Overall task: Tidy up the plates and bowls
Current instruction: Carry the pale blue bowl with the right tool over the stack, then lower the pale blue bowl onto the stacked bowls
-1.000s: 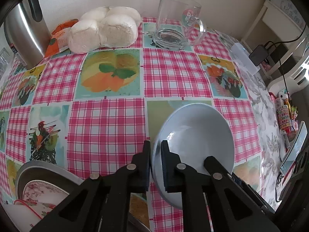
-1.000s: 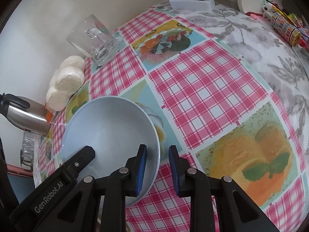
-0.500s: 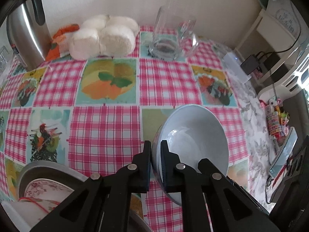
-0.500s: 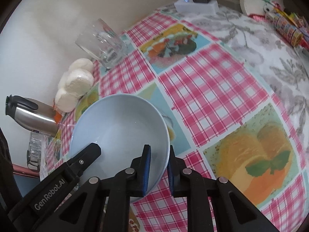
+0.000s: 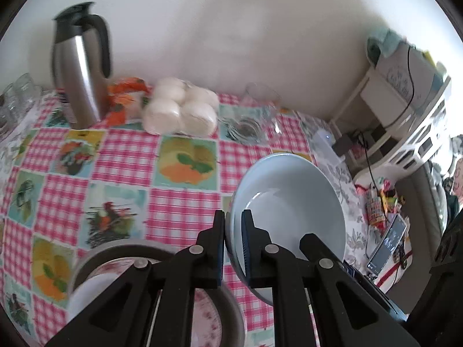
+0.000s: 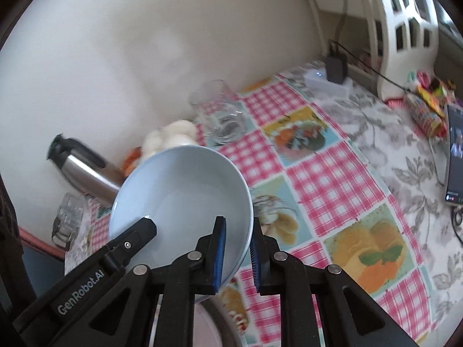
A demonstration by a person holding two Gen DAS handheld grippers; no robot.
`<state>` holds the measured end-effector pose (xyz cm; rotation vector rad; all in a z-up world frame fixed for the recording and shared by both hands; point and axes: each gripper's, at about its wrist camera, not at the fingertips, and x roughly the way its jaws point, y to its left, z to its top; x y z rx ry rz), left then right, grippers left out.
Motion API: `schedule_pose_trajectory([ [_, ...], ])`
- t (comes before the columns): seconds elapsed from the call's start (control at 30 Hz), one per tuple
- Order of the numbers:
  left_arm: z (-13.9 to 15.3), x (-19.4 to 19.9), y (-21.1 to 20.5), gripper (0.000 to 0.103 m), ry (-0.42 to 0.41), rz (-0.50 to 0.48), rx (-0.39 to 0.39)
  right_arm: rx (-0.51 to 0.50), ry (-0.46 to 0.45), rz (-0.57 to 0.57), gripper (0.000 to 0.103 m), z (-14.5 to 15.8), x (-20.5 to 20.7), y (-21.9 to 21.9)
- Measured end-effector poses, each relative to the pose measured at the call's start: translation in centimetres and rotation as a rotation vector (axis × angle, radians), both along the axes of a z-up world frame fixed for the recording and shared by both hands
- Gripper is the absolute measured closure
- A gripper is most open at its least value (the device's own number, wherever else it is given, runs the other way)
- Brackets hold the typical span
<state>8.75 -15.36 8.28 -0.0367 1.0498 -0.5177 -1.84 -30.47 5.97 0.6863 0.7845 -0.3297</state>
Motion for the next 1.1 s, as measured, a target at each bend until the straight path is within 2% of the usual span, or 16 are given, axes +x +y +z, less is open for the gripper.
schedule_pose_trajectory([
  [0.23,0.9,-1.6,6.6,0.092,0.004,0.065,-0.042,-0.020,-0.001,0.093,0.083,1.2,-0.6,5.5],
  [0.33,0.3,-2.3,9.3,0.092,0.022,0.078,-0.053,-0.024,0.009,0.140,0.083,1.2,-0.9,7.7],
  [0.47,-0.7,-3.0,12.3,0.092,0.062,0.087,-0.080,-0.085,0.043,0.196,0.083,1.2,-1.4,10.9],
  [0.63,-1.2,-3.8,14.4,0.092,0.064,0.110,-0.066,-0.104,0.081,0.243,0.083,0.4,-1.4,13.3],
  [0.8,-2.4,-3.8,15.4,0.090,0.103,0.116,-0.066,-0.141,0.123,0.253,0.083,-0.4,-1.5,14.6],
  [1.03,-2.9,-4.2,16.6,0.089,0.102,0.149,-0.066,-0.189,0.094,0.243,0.082,0.3,-2.3,14.8],
  [1.1,-2.9,-4.4,16.9,0.084,0.100,0.145,-0.072,-0.194,0.074,0.245,0.082,0.7,-2.7,14.8],
])
